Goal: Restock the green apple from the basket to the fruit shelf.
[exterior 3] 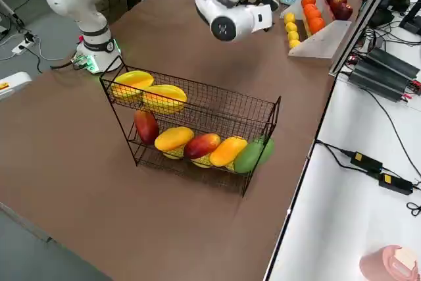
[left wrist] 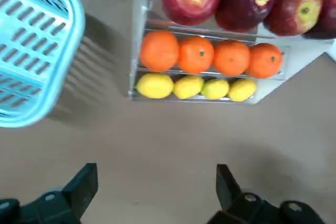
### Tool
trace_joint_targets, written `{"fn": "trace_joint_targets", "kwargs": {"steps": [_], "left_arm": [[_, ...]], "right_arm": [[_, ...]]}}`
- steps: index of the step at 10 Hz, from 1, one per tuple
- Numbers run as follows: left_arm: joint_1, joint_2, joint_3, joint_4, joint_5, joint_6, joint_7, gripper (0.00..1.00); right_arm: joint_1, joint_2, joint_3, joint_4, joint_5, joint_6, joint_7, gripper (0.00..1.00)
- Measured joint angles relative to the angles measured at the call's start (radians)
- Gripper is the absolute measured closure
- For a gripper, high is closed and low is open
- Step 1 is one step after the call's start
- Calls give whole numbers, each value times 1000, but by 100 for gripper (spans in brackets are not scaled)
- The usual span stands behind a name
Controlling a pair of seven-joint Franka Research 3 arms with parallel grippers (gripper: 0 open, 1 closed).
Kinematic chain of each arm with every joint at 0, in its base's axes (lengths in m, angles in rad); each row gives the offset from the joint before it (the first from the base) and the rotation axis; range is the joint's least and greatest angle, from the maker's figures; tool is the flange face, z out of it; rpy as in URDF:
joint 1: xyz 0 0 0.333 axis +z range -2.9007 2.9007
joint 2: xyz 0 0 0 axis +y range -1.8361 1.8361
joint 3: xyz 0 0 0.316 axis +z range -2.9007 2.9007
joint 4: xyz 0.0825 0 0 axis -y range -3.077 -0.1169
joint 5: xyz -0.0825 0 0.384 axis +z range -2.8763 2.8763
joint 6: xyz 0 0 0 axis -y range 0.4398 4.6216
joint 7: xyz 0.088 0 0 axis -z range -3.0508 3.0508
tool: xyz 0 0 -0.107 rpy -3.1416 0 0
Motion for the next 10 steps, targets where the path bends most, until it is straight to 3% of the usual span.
{"fn": "trace_joint_targets", "kwargs": {"steps": [1, 2, 3, 4, 5, 8, 10], "left_arm": [[-3, -10, 31, 0, 29, -57, 85, 0], [-55, -20, 126, 3, 49, -109, 187, 0], [-155, -29, 268, 13, 50, -161, 288, 0], [-241, -35, 386, 36, 50, -226, 380, 0], [-291, -42, 455, 65, 50, -290, 463, 0], [-406, -55, 602, 156, 50, -398, 561, 0], [-458, -66, 645, 182, 52, -412, 570, 0]], "right_arm": [[-4, -33, -1, 35, -171, 29, 135, 12], [-6, -61, -1, 77, -341, 36, 291, 12], [-12, -79, -1, 117, -469, 33, 429, 12], [-29, -88, -2, 151, -555, 15, 534, 12], [-59, -90, -3, 176, -615, -11, 623, 12], [-153, -90, -8, 261, -789, -124, 879, 12], [-170, -92, -8, 384, -921, -265, 1037, 12]]}}
